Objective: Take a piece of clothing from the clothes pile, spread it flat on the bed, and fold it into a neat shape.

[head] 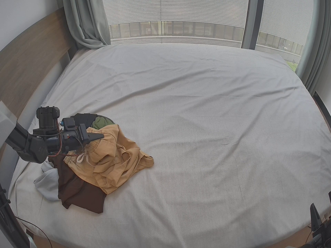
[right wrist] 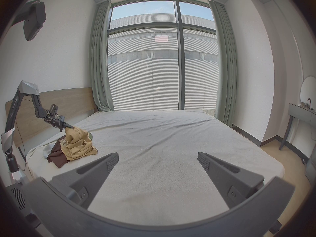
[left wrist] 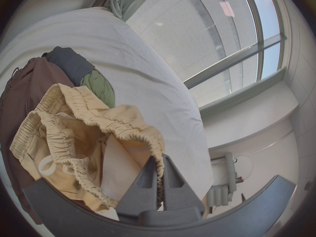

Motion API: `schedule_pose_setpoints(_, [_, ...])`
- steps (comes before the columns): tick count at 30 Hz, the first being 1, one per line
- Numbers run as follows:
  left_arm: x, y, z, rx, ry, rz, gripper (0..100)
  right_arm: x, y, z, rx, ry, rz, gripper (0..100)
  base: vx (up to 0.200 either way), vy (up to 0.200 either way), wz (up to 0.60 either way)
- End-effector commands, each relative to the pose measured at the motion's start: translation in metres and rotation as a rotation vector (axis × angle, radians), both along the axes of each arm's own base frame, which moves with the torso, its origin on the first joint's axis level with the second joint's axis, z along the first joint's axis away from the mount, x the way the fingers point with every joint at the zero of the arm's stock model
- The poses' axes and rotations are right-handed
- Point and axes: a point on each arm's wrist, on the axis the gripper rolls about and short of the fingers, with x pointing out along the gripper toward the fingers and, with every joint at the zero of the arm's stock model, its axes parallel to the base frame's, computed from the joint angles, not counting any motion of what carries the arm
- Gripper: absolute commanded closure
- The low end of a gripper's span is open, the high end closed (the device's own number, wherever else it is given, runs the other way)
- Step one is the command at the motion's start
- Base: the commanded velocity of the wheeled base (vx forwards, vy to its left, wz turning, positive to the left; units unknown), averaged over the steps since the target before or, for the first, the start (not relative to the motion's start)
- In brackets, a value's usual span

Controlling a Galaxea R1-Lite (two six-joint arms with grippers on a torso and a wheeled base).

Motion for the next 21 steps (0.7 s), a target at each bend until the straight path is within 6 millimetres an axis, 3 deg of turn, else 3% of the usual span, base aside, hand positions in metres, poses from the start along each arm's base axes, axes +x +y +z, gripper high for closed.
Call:
schedule_pose_setpoints(1, [-0.009, -0.008, 0.026, -0.058, -0.069, 0.005, 100, 0.000, 0.000, -0.005, 0.001, 0.004, 0.001, 0, 0.000, 0.000, 0.00])
schedule_pose_setpoints(12, [-0.016, -0.020, 0.035, -0.133, -0.075, 0.010, 100, 0.000, 0.000, -0.005, -0.001, 0.004, 0.001, 0, 0.000, 0.000, 0.00])
schedule_pose_setpoints(21, [-0.035, -0.032, 0.060, -0.144, -0.134, -0.007, 100, 0.000, 0.000, -0.005, 0.001, 0.004, 0.001, 0, 0.000, 0.000, 0.00])
